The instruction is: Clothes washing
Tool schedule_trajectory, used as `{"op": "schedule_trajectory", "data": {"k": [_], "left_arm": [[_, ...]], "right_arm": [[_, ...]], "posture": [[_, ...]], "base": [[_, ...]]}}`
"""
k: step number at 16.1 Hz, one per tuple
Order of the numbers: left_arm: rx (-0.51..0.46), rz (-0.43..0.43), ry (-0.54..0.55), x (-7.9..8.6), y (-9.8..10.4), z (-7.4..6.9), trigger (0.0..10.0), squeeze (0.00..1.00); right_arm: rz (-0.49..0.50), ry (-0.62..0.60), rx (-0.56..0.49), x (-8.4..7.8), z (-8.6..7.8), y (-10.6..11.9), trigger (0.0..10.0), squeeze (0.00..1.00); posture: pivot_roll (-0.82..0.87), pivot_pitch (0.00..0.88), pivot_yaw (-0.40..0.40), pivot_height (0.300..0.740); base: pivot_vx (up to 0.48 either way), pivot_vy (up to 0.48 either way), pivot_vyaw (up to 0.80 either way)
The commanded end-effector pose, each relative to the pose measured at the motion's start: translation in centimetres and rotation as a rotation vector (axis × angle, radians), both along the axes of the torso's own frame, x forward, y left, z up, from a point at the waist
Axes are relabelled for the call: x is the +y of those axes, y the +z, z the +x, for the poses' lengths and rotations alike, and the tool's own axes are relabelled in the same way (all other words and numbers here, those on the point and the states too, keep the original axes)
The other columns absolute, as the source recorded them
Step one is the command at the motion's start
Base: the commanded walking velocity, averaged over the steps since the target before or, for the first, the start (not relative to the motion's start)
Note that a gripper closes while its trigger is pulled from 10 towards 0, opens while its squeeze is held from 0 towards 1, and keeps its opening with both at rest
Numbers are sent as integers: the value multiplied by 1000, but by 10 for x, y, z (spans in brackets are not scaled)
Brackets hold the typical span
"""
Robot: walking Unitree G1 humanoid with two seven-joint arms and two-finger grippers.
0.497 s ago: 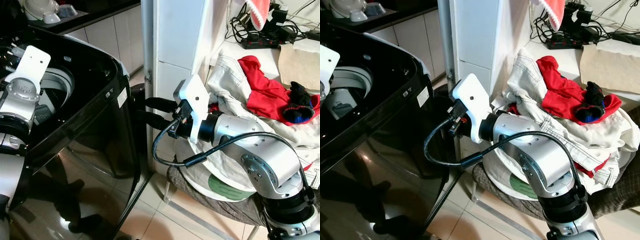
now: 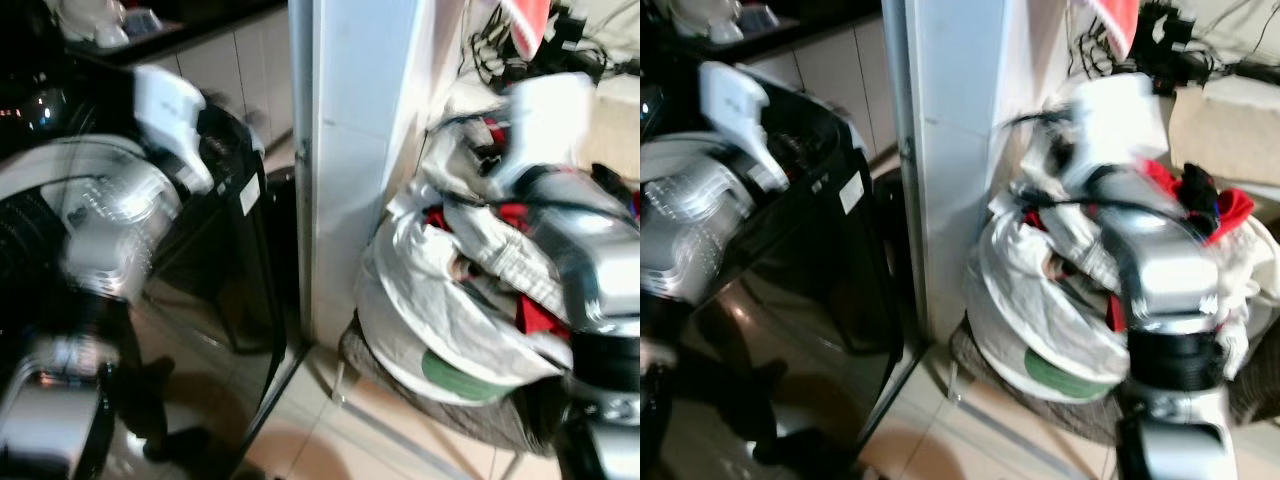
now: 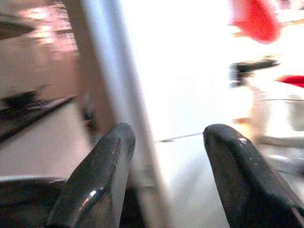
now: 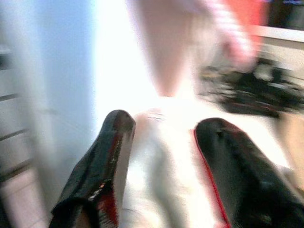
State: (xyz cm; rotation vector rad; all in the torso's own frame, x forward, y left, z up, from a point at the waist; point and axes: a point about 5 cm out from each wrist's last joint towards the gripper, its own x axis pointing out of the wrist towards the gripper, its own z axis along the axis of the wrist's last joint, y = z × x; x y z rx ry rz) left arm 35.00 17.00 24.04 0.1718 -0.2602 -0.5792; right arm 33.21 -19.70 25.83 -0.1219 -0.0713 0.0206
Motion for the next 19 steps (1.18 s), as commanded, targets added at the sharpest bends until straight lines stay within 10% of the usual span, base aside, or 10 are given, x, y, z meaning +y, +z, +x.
{"op": "schedule_trajectory", "data": {"k": [1,12,13,19], "left_arm": [[-27,6,-149,-22,7,-16,10000,0],[117,-40,-520,-65,-4,-80,10000,0],[123,-35,-536,-67,-4,-83,10000,0],[158,-1,-573,-70,-4,-89,10000,0]], "right_arm": [[16,-160,27,-24,0,-1,10000,1000],[219,-509,193,-76,-20,-49,10000,1000],[226,-508,211,-78,-19,-53,10000,0],[277,-470,292,-83,-17,-66,10000,0]], "posture": [[-74,0,35,740],[-72,0,29,740],[-72,0,30,740],[-69,0,23,740]], "base": [[0,0,0],[0,0,0],[0,0,0],[0,0,0]]}}
